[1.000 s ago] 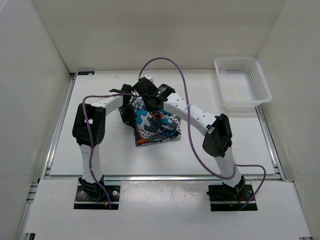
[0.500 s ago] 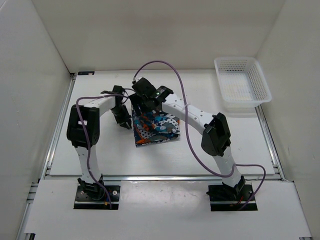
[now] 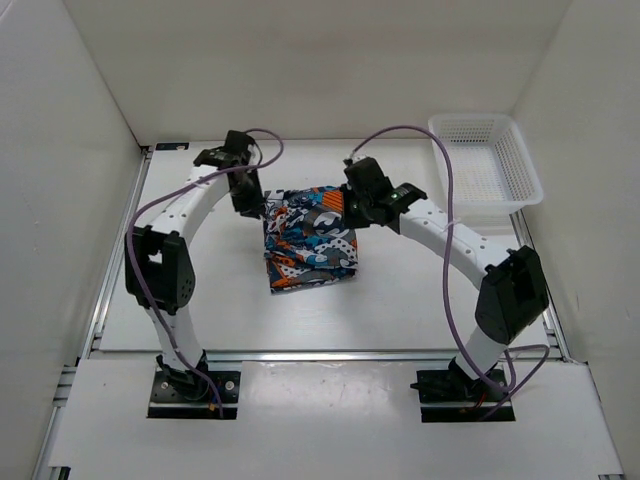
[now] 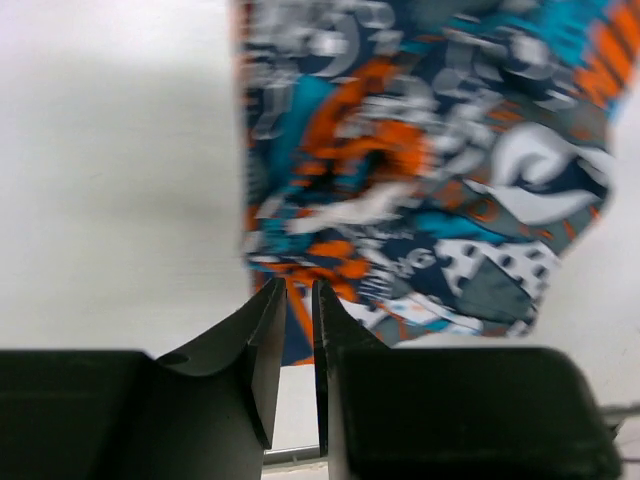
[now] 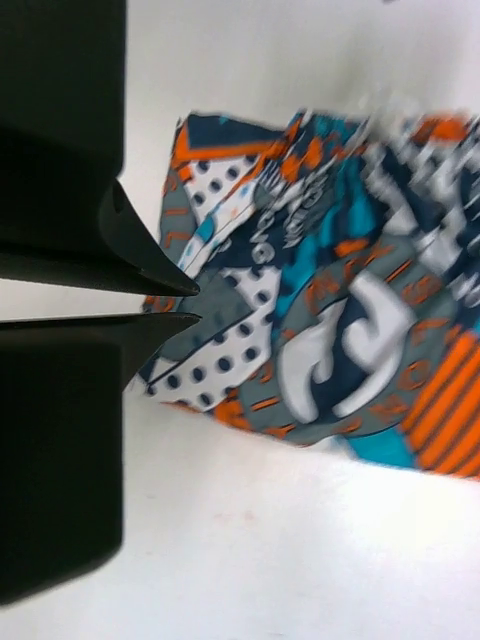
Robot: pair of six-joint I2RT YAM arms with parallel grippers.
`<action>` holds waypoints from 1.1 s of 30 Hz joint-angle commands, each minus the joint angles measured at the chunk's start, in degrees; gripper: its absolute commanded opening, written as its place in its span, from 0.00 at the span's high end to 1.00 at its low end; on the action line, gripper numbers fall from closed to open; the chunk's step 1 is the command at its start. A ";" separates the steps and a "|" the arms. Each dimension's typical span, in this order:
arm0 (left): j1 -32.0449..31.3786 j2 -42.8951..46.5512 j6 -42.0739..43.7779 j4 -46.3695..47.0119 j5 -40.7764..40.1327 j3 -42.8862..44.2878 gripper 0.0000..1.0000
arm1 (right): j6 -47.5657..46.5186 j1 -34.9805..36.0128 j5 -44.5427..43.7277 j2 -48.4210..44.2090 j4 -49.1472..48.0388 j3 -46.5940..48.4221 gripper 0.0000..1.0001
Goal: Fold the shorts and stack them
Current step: Fold the shorts
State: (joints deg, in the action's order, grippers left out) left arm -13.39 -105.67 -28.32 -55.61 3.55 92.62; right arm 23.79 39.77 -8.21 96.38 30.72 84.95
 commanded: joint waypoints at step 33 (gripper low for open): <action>-3.40 -20.39 9.07 -12.23 4.53 37.54 0.28 | 5.29 -10.76 -6.98 -20.96 8.91 -15.52 0.27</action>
State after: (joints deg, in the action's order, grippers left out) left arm -16.29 -138.10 -20.36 -65.10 8.29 125.62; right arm 28.49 29.34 -9.74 80.18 37.08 65.47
